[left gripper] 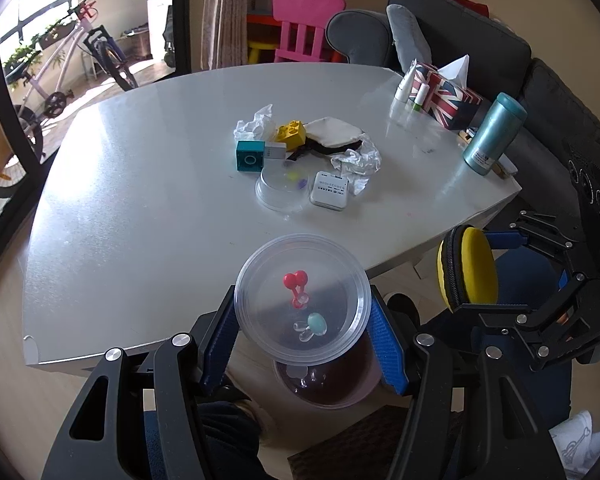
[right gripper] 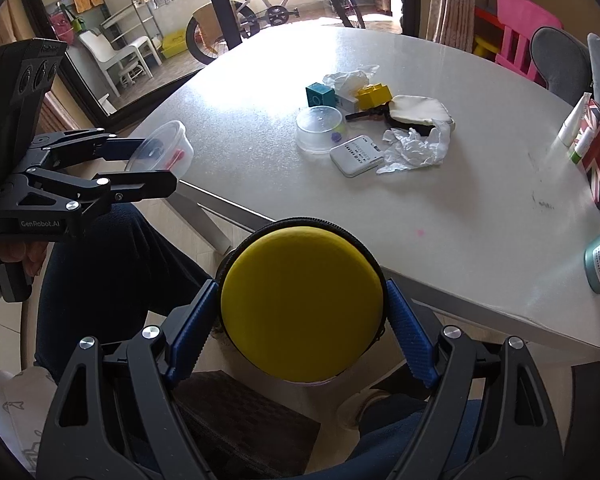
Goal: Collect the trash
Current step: 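Drop the yellow case into the pink bin with the right gripper while the left carries the bowl, then lower the clear bowl over the pink bin and open the left gripper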
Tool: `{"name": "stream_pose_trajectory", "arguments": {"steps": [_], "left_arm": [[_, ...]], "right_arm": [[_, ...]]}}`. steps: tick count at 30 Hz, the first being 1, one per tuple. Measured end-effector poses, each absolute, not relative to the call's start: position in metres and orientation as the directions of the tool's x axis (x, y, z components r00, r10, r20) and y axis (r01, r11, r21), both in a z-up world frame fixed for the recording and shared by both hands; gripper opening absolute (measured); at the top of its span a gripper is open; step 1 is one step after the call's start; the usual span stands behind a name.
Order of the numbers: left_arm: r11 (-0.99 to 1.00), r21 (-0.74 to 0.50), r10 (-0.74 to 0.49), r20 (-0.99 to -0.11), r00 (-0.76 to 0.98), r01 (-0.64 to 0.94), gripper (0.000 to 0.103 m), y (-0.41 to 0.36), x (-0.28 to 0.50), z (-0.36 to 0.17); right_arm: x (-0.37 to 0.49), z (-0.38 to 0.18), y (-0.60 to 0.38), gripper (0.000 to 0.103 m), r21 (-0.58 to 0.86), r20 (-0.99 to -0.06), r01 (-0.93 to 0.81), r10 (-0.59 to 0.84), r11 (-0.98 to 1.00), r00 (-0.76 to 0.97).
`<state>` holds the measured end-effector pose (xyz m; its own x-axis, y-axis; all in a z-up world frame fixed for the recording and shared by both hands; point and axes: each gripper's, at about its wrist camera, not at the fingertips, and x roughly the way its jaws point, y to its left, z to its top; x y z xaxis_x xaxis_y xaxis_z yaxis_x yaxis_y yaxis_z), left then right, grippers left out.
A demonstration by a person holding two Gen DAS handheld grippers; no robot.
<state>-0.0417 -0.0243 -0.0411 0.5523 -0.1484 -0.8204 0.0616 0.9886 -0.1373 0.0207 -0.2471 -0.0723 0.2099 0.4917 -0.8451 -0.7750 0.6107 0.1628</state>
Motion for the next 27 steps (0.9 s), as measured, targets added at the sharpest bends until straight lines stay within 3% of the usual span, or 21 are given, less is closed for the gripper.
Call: {"name": "stream_pose_trajectory", "arguments": {"steps": [3,5,27], "left_arm": [[0.988,-0.139,-0.15,-0.817,0.557,0.063,0.06,-0.024,-0.044,-0.039],[0.988,-0.139,-0.151,-0.817,0.557,0.065,0.06,-0.024,-0.045,-0.039],[0.977,-0.16,-0.211,-0.821,0.531,0.141,0.06,-0.045,-0.043,-0.043]], "right_arm": [[0.019,-0.072,-0.247,0.083,0.164,-0.841,-0.778,0.498,0.607,0.211],[0.019,-0.07,-0.247,0.093,0.163,-0.836,-0.776,0.503,0.61,0.22],[0.039,-0.057,-0.27,0.095,0.139,-0.823,-0.718,0.483,0.682,0.299]]}}
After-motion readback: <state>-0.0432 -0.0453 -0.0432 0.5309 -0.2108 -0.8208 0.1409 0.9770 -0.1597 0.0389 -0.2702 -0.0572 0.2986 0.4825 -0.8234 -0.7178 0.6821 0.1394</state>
